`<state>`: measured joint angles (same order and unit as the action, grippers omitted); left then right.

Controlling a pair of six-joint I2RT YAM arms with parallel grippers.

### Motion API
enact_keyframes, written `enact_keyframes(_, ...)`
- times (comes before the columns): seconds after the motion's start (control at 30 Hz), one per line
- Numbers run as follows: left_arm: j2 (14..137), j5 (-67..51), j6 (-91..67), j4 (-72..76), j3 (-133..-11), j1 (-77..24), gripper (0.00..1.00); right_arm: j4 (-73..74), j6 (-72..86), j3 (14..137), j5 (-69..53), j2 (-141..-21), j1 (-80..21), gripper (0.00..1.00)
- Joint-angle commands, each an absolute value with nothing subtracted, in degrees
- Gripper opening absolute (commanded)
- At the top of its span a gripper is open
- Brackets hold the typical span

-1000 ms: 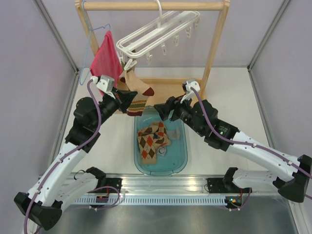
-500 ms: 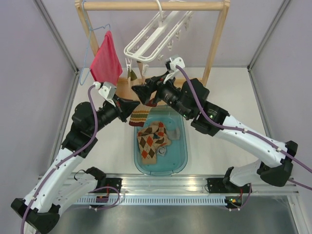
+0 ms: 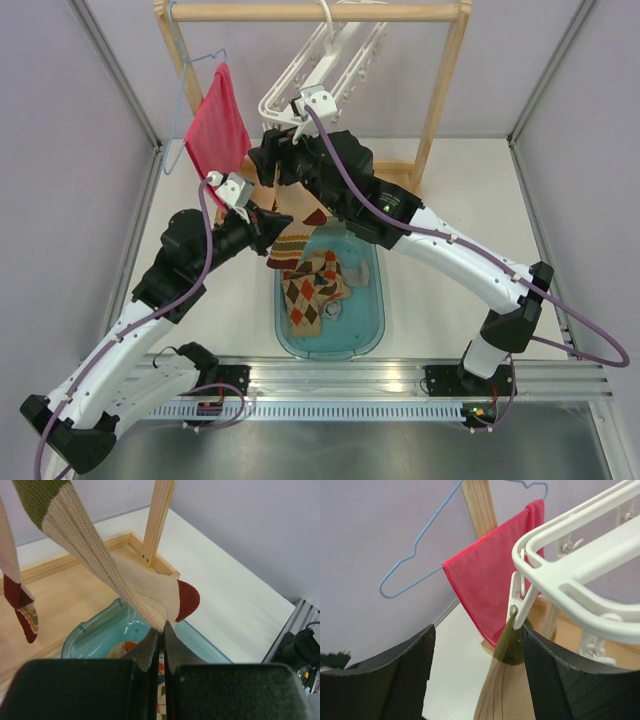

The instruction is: Remove the socks clipped to the hanger

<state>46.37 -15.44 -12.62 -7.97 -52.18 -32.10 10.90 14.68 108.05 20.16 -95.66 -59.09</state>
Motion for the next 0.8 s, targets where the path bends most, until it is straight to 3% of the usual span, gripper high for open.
enact_keyframes(0.0,46.7,-8.2,-8.0,-10.7,-55.0,-34.4,0.02,14.0,13.0,113.8,26.0,-97.9,-59.3,0.73)
enact_keyframes(0.27,47.4,-0.3,-6.7,-13.0,-56.0,-36.2,0.02,17.7,11.4,118.8,33.1,-102.0,-59.6,0.73)
enact_keyframes(0.77,48.7,2.0,-6.2,-13.4,-56.3,-37.1,0.02,20.1,6.9,128.8,46.9,-110.8,-62.9,0.73)
